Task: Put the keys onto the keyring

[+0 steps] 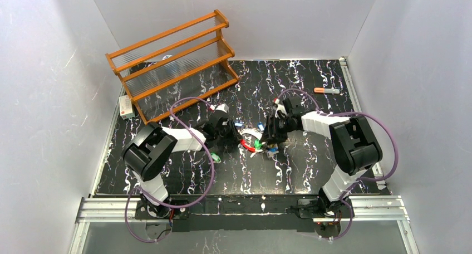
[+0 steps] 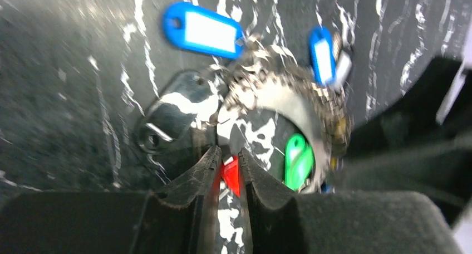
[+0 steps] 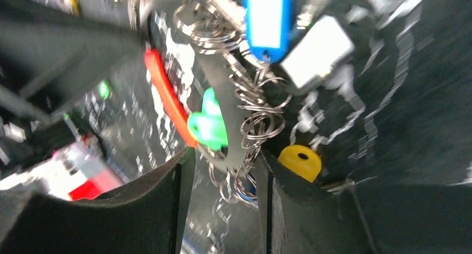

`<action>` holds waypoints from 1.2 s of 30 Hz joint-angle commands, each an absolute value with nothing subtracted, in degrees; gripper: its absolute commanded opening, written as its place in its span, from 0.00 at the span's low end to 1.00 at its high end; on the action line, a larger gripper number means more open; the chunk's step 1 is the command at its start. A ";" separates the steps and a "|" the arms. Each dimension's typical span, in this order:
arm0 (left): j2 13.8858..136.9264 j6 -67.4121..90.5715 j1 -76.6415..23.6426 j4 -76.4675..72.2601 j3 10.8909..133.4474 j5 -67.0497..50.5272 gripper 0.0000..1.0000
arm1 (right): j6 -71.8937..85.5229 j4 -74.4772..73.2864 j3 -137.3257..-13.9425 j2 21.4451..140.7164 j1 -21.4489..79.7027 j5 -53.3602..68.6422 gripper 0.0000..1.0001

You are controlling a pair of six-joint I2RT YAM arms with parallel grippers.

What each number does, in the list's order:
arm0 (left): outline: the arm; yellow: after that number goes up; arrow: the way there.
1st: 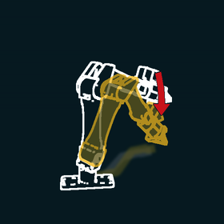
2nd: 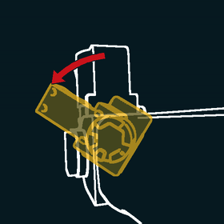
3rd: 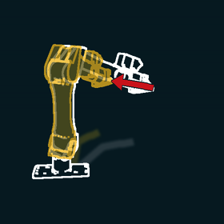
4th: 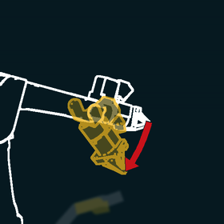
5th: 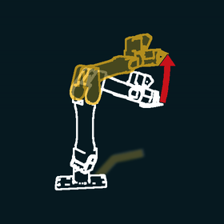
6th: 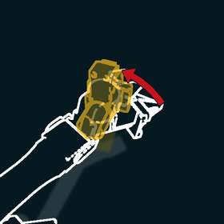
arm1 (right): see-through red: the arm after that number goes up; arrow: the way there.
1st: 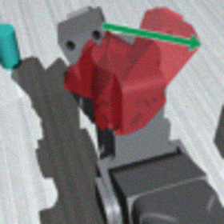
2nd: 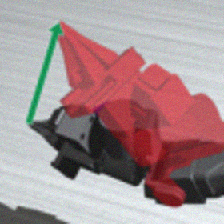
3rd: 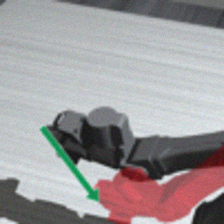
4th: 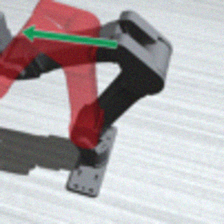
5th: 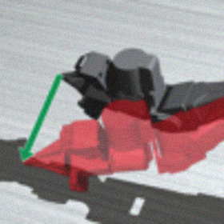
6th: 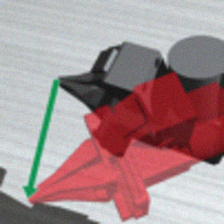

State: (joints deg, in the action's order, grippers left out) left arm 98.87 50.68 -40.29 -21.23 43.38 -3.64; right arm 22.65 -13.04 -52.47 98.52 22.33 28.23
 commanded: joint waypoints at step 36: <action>99.36 46.84 -37.84 -22.08 43.47 -9.85 0.34 | 28.81 -7.82 -43.02 90.86 30.22 33.55 0.50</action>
State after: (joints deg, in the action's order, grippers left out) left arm 98.06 50.92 -37.98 -26.76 40.34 -10.63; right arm 25.52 -13.45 -43.05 89.76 27.27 29.39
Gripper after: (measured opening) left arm 0.344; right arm 0.497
